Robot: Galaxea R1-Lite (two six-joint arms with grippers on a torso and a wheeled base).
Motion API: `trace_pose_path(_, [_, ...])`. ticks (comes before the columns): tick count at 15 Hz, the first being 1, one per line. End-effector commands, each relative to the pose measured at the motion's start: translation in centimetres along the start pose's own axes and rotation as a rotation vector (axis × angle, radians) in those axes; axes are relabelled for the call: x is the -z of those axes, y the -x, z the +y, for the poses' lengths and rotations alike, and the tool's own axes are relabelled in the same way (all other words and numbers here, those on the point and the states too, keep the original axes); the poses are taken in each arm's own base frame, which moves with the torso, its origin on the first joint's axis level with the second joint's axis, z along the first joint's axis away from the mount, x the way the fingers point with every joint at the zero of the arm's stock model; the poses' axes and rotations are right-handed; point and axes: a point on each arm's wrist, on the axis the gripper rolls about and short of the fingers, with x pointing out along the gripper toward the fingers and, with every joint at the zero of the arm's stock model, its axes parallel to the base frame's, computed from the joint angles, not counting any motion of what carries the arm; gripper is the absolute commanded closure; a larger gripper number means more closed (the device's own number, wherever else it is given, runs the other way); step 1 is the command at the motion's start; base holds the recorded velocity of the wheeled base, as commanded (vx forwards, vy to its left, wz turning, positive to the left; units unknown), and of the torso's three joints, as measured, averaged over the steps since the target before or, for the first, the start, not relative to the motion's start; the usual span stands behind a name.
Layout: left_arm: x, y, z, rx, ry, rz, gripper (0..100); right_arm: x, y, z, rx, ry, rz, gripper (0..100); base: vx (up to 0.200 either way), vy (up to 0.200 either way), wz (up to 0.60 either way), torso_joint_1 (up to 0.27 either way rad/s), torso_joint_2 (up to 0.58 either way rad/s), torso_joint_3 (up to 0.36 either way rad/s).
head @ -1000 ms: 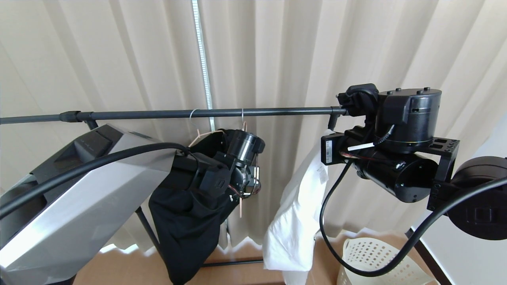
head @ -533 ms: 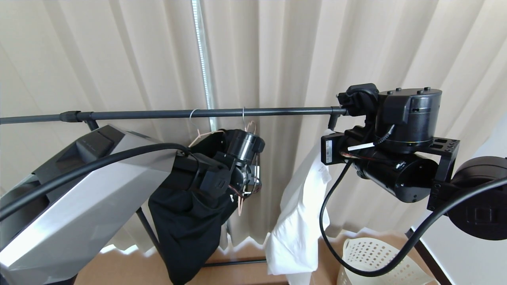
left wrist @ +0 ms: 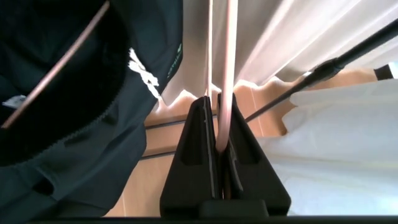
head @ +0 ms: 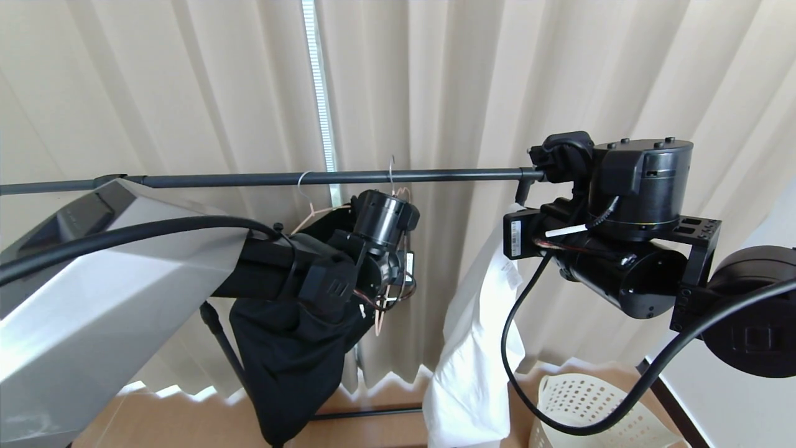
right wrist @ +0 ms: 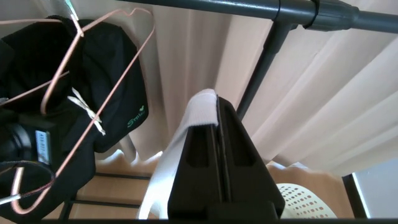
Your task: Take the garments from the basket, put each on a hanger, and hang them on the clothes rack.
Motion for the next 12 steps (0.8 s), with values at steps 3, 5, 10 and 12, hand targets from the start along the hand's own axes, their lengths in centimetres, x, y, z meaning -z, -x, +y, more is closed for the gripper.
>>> trace_pose_path(3, [-0.4, 3.6, 0.4, 0.035, -0.024, -0.059, 100, 0.0, 0.0, 0.0, 0.000, 0.000, 0.000, 100, 0.000, 0.000, 0.00, 0.000, 0.00, 0.000])
trace_pose_path(5, [0.1, 4.5, 0.8, 0.043, -0.042, -0.070, 100, -0.1, 0.2, -0.1, -0.001, -0.003, -0.004, 100, 0.000, 0.000, 0.00, 0.000, 0.00, 0.000])
trace_pose_path(10, [3.7, 7.8, 2.1, 0.075, -0.158, -0.100, 100, -0.1, 0.2, -0.1, -0.001, -0.003, -0.004, 100, 0.000, 0.000, 0.00, 0.000, 0.00, 0.000])
trace_pose_path(12, [4.6, 8.4, 2.8, 0.079, -0.178, -0.118, 100, -0.1, 0.2, -0.1, -0.001, -0.003, -0.004, 100, 0.000, 0.000, 0.00, 0.000, 0.00, 0.000])
